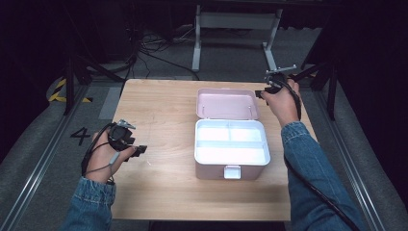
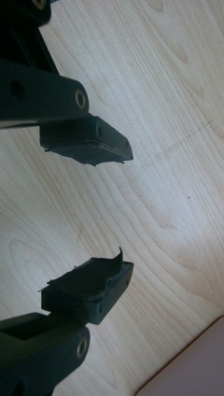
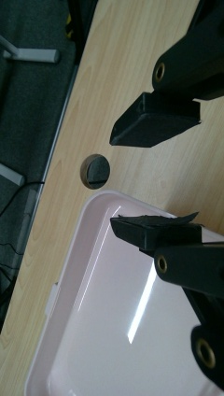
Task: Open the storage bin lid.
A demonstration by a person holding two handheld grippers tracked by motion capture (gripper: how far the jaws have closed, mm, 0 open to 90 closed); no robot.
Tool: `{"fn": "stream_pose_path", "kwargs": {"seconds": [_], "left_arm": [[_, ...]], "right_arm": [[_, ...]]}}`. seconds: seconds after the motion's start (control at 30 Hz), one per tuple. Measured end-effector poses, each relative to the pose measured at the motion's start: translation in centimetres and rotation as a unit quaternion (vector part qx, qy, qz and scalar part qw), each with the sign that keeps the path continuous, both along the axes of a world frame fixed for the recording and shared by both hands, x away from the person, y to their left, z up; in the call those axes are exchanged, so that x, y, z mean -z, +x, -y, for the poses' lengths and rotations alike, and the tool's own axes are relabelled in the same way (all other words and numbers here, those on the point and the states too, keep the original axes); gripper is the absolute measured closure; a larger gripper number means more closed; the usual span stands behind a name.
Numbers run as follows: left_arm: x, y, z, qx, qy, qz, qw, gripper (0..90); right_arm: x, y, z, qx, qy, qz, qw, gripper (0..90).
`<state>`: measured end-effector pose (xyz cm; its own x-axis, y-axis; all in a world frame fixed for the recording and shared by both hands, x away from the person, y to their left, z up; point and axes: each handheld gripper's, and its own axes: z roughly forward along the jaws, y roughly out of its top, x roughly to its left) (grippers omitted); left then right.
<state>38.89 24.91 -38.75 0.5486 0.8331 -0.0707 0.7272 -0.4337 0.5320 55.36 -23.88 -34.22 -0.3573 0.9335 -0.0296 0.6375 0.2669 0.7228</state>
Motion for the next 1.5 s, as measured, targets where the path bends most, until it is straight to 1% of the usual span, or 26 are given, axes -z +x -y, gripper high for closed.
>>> {"fn": "stream_pose_path", "kwargs": {"seconds": [0.03, 0.1, 0.23, 0.27, 0.33, 0.47, 0.57, 0.67, 0.7, 0.73, 0.83, 0.87, 0.9, 0.93, 1.03, 1.1, 1.13, 1.17, 1.27, 1.3, 1.5], "left_arm": [[-0.1, 0.1, 0.0, 0.008, 0.006, 0.003, 0.9999, 41.7], [-0.1, 0.1, 0.2, 0.002, 0.001, 0.001, 1.0000, 41.6], [-0.1, 0.2, 0.4, 0.007, 0.006, 0.003, 1.0000, 41.6], [-0.1, 0.2, 0.5, 0.006, 0.004, 0.000, 1.0000, 41.6], [0.0, 0.2, 0.4, 0.008, 0.007, 0.000, 0.9999, 41.6], [0.1, -0.1, 0.2, 0.001, 0.009, -0.003, 1.0000, 41.4], [0.1, -0.1, 0.0, 0.001, 0.013, -0.001, 0.9999, 40.9], [0.1, -0.3, -0.1, -0.003, 0.011, -0.003, 0.9999, 40.5], [0.1, -0.2, -0.1, -0.001, 0.013, -0.001, 0.9999, 40.5], [0.1, -0.3, -0.2, -0.002, 0.013, -0.004, 0.9999, 40.4], [0.1, -0.3, -0.3, -0.002, 0.013, -0.005, 0.9999, 40.1], [0.1, -0.3, -0.4, -0.004, 0.011, -0.008, 0.9999, 40.0], [0.1, -0.3, -0.5, -0.001, 0.014, -0.006, 0.9999, 39.9], [0.1, -0.3, -0.5, -0.006, 0.013, -0.006, 0.9999, 39.9], [0.2, -0.3, -0.6, -0.007, 0.010, -0.011, 0.9999, 39.7], [0.2, -0.3, -0.8, -0.004, 0.012, -0.012, 0.9999, 39.0], [0.2, -0.3, -0.9, -0.006, 0.011, -0.015, 0.9998, 38.4], [0.2, -0.3, -1.0, -0.007, 0.013, -0.015, 0.9998, 38.0], [0.3, -0.4, -1.2, -0.008, 0.014, -0.018, 0.9997, 37.6], [0.3, -0.4, -1.2, -0.007, 0.015, -0.023, 0.9996, 37.4], [0.4, -0.4, -1.6, -0.008, 0.014, -0.031, 0.9994, 36.9]], "right_arm": [[-0.4, -0.4, 0.2, -0.001, 0.001, 0.003, 1.0000, 54.1], [-1.1, -1.2, 0.8, -0.008, 0.001, 0.008, 0.9999, 54.1], [-2.3, -3.1, 2.1, -0.022, 0.002, 0.018, 0.9996, 54.1], [-2.4, -3.4, 2.3, -0.023, 0.001, 0.020, 0.9995, 54.1], [-3.0, -4.8, 3.4, -0.031, 0.003, 0.022, 0.9993, 54.2], [-4.0, -7.2, 5.3, -0.040, 0.004, 0.029, 0.9988, 54.1], [-4.4, -8.7, 6.6, -0.042, 0.010, 0.028, 0.9987, 54.0], [-4.5, -10.0, 7.7, -0.046, 0.003, 0.023, 0.9987, 53.2], [-4.5, -10.5, 8.1, -0.048, 0.000, 0.020, 0.9986, 52.9], [-4.5, -10.8, 8.3, -0.049, 0.002, 0.017, 0.9986, 52.7], [-4.1, -12.1, 9.2, -0.056, -0.005, 0.004, 0.9984, 52.4], [-3.9, -12.5, 9.4, -0.059, -0.006, 0.000, 0.9983, 52.1], [-3.7, -12.8, 9.6, -0.059, -0.007, -0.005, 0.9982, 52.0], [-3.5, -13.1, 9.8, -0.060, -0.008, -0.010, 0.9981, 52.0], [-2.7, -14.1, 10.6, -0.064, -0.012, -0.027, 0.9975, 51.6], [-2.4, -14.5, 10.9, -0.066, -0.012, -0.037, 0.9971, 51.4], [-2.1, -14.7, 11.2, -0.067, -0.016, -0.040, 0.9968, 51.2], [-1.8, -15.0, 11.3, -0.068, -0.013, -0.046, 0.9966, 51.0], [-1.0, -15.6, 11.6, -0.071, -0.014, -0.066, 0.9951, 50.2], [-0.7, -15.7, 11.6, -0.071, -0.014, -0.076, 0.9945, 50.2], [1.5, -16.3, 12.2, -0.073, -0.017, -0.116, 0.9904, 49.9]]}}
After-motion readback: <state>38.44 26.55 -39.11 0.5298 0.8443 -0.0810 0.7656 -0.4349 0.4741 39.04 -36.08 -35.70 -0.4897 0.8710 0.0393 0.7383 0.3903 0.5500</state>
